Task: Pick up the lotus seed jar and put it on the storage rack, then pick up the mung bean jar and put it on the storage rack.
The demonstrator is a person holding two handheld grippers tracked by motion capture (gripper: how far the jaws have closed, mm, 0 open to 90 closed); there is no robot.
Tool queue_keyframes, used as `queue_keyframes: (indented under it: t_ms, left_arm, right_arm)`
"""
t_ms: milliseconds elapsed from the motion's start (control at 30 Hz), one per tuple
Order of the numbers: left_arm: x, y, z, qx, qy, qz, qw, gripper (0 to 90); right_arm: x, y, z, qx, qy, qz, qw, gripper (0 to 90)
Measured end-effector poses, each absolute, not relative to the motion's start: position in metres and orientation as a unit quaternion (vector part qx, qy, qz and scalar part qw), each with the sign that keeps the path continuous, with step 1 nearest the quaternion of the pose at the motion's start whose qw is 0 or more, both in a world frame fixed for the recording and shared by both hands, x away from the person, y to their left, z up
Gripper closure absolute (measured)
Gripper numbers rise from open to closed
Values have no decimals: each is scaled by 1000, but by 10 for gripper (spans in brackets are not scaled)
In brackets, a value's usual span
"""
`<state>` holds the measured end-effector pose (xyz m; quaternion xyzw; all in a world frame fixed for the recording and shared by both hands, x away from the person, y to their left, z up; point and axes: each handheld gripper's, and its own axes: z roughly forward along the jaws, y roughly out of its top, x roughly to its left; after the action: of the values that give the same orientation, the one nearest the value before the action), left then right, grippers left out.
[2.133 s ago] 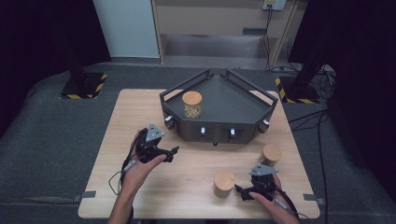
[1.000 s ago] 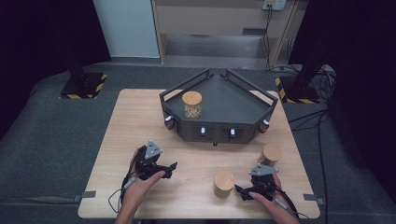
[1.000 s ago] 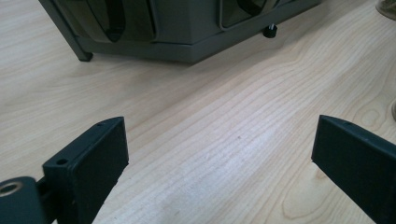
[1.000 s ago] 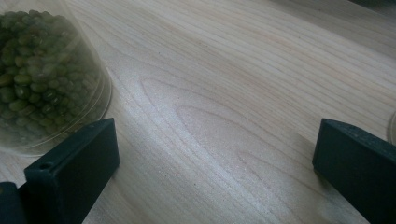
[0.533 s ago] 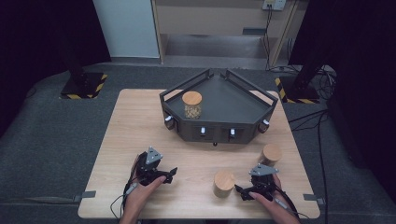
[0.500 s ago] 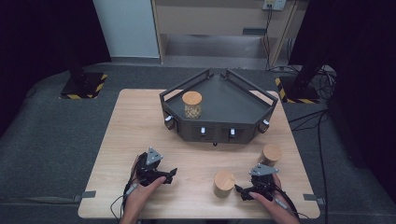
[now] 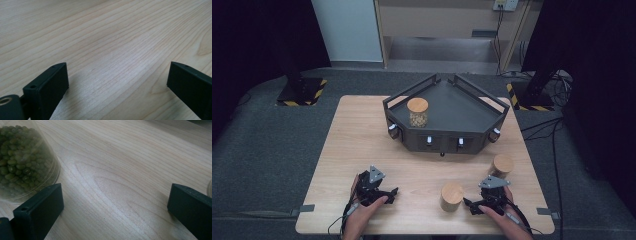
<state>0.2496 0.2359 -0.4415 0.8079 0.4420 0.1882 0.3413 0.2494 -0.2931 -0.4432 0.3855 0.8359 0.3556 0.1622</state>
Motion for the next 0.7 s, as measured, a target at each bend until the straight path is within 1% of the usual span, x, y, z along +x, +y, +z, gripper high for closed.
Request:
queue_keyframes:
  t_ms: [600,700]
  left_arm:
    - [253,236,-442,809,445,183,336,0]
    - [253,236,-442,809,445,183,336,0]
  right_arm:
    - [248,-292,-443,389,835,354,163,7]
    - [248,-293,-443,390,833,356,163,23]
